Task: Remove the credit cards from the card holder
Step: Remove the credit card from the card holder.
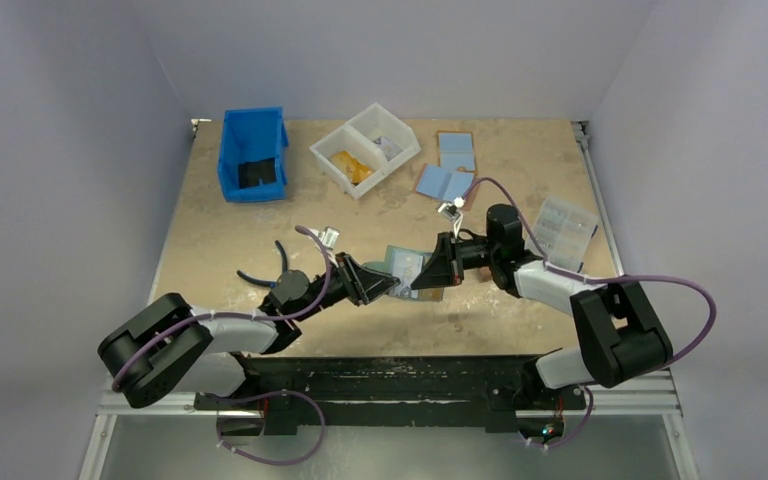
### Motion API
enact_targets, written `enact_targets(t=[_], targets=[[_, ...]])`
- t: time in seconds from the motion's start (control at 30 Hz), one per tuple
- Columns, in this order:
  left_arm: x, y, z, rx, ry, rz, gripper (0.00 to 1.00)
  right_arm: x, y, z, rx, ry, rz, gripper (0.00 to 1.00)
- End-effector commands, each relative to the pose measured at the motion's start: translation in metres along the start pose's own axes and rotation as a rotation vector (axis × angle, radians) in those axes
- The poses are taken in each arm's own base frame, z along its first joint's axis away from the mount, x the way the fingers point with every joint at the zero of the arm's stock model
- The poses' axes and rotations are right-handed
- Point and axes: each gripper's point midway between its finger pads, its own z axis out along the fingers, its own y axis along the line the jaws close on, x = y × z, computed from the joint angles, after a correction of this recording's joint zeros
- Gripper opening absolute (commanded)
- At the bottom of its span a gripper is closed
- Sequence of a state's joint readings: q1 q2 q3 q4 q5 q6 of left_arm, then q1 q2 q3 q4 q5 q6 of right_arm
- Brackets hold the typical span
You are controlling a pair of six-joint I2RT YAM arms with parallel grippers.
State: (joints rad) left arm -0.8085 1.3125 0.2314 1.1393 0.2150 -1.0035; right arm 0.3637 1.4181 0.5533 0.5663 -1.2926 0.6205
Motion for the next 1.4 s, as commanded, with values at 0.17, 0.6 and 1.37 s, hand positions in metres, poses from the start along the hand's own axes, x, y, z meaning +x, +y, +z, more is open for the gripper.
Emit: enact_targets(t=[0.17,0.6,1.37], targets=[[-0.007,-0.014,0.005,0.083,0.015,-0.002,0.00,-0.010,-0.005,0.002,0.017,0.027,-0.080,0.00],[-0.012,0.011,-0.017,0.034,-0.016,-0.064,0.00,0.000,-0.026,0.003,0.045,0.065,-0.031,0.00],[0.067,0.120,-0.040,-0.227,0.122,-0.320,0.00,0.066,-0.129,0.007,0.302,0.269,0.238,0.00]])
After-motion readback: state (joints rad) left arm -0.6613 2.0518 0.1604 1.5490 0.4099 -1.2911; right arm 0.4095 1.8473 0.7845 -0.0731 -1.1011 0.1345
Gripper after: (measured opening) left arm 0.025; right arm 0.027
